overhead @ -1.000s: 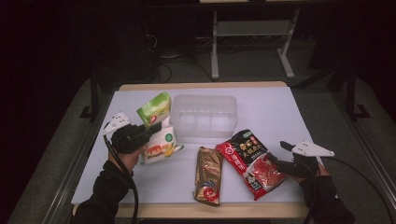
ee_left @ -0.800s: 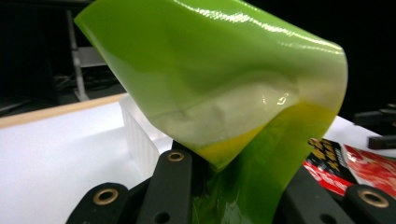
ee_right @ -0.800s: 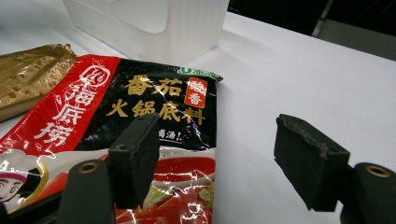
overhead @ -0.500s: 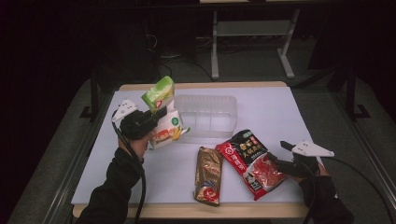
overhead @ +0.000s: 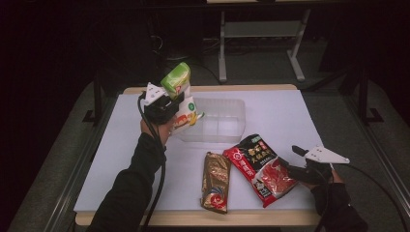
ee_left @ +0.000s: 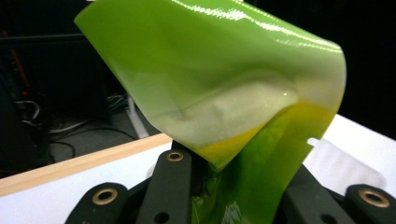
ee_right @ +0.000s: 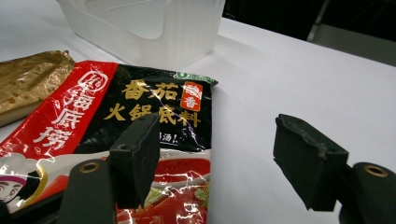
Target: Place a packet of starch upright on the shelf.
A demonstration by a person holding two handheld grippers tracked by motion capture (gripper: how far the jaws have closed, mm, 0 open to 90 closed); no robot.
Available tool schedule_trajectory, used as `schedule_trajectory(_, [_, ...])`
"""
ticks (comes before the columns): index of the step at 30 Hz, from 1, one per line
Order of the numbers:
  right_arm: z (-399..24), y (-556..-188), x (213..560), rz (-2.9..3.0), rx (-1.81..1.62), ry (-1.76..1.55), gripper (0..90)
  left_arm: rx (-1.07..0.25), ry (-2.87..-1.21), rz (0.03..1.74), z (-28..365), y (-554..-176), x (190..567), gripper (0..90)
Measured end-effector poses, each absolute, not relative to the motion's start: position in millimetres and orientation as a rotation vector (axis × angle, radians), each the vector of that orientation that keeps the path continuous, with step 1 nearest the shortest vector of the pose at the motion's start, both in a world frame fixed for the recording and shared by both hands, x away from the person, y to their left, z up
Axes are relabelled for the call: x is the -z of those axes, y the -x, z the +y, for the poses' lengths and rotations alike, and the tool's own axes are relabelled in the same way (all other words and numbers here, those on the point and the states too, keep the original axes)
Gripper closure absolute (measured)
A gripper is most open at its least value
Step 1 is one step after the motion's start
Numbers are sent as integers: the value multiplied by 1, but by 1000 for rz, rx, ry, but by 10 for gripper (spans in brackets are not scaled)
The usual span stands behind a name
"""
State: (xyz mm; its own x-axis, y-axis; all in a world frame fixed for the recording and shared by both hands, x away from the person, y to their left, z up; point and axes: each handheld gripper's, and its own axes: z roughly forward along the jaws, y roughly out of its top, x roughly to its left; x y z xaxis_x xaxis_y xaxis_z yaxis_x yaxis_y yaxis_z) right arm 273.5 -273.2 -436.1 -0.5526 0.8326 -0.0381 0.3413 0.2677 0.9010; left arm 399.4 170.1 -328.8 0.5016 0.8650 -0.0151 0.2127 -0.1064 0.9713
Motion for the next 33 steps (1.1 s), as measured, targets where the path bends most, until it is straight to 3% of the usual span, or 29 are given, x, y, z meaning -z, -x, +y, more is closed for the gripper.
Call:
schedule_trajectory(13, [-273,-272,437,2031,-1234,-1052,310,-884,-1607,1003,135,-433,336,778])
schedule_trajectory(20, [-274,-272,438,2032,-1232,-1051,310,-847,-1601,1017,118,-438,347,778])
schedule_trajectory(27, [-273,-272,439,2036,-1228,-1045,310,-808,-1600,1065,126,-441,363,775])
schedule_trajectory(33, [-273,-273,439,2034,-1225,-1050,317,-900,-1489,1072,145,-435,356,782])
